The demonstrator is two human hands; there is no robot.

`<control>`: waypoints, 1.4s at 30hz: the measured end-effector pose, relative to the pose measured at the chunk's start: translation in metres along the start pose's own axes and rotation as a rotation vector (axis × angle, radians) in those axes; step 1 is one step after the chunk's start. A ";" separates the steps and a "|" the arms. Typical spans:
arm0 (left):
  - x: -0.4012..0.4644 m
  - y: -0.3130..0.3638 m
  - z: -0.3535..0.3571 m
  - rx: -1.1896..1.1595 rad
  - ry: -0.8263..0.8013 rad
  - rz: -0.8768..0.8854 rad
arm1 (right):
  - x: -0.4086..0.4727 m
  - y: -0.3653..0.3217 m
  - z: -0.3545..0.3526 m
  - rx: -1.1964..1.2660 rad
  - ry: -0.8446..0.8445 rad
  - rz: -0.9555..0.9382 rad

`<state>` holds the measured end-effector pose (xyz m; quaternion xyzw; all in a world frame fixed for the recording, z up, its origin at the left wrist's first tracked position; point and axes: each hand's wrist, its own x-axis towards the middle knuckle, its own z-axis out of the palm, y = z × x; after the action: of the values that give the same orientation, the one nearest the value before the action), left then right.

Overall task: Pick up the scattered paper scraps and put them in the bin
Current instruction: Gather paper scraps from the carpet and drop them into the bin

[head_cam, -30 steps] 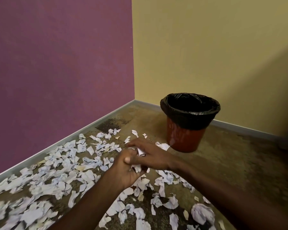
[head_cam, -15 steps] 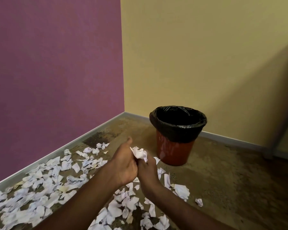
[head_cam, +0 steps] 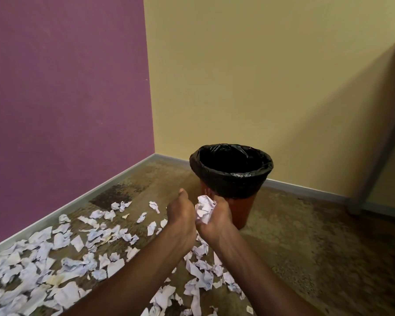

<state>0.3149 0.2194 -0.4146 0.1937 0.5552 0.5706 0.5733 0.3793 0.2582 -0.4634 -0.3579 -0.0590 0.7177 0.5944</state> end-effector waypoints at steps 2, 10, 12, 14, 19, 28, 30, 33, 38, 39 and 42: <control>0.008 -0.002 0.008 -0.077 -0.034 0.020 | 0.005 -0.005 0.005 0.070 -0.003 -0.002; 0.028 0.015 0.029 -0.195 -0.067 0.155 | 0.009 -0.022 0.029 0.236 -0.028 -0.057; 0.029 0.019 0.031 -0.222 -0.124 0.150 | 0.019 -0.020 0.030 0.313 -0.067 -0.070; 0.030 0.022 0.030 -0.234 -0.157 0.141 | 0.031 -0.022 0.028 0.343 -0.113 -0.080; 0.048 0.028 0.016 -0.186 -0.159 0.171 | 0.047 -0.082 0.053 0.265 -0.056 -0.200; 0.051 0.036 0.016 -0.156 -0.245 0.156 | 0.073 -0.143 0.067 0.130 0.028 -0.297; 0.048 0.035 0.016 -0.141 -0.256 0.161 | 0.074 -0.147 0.059 0.121 0.075 -0.312; 0.048 0.031 0.011 -0.116 -0.253 0.168 | 0.076 -0.150 0.049 0.097 0.042 -0.307; 0.039 0.015 -0.007 -0.079 -0.246 0.164 | 0.063 -0.140 0.035 -0.066 -0.200 -0.358; 0.036 0.010 -0.012 -0.071 -0.243 0.162 | 0.056 -0.133 0.032 -0.159 -0.216 -0.383; 0.026 -0.006 -0.031 -0.053 -0.220 0.156 | 0.031 -0.105 0.024 -0.447 -0.128 -0.473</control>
<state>0.2845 0.2274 -0.4401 0.2823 0.4568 0.6034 0.5896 0.4493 0.3241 -0.4055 -0.4101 -0.3337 0.5499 0.6465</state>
